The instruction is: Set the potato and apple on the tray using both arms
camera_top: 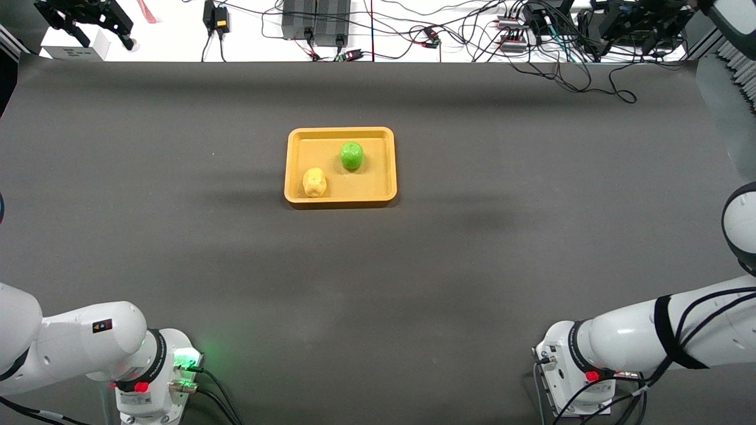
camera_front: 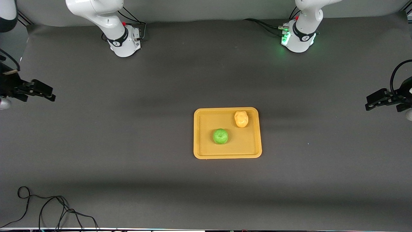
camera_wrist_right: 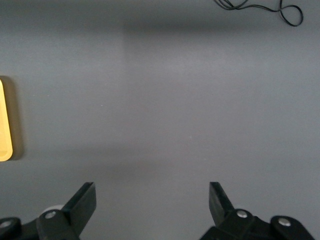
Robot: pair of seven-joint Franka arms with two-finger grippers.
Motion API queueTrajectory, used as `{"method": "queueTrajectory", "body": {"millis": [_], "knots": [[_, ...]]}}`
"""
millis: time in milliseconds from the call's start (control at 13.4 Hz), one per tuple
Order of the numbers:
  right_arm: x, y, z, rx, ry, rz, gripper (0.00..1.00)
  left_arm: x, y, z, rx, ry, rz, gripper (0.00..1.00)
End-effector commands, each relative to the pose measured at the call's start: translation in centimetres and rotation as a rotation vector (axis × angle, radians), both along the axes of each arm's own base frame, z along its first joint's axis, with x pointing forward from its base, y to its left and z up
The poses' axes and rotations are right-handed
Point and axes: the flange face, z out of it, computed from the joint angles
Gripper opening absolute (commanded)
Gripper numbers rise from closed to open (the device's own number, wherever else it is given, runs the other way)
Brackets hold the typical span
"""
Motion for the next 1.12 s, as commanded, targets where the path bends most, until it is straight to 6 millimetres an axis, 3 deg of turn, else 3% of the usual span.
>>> {"method": "queueTrajectory", "body": {"millis": [0, 670, 1043], "knots": [[-0.8, 0.4, 0.6, -0.009, -0.022, 0.022, 1.0, -0.7, -0.7, 0.3, -0.006, -0.008, 0.026, 0.98], [-0.4, -0.2, 0.2, -0.01, -0.017, 0.008, 1.0, -1.0, -0.1, 0.9, 0.001, -0.009, 0.043, 0.98], [-0.5, -0.2, 0.3, -0.008, -0.013, 0.012, 1.0, -1.2, -1.4, 1.0, -0.002, -0.004, 0.039, 0.98]]}}
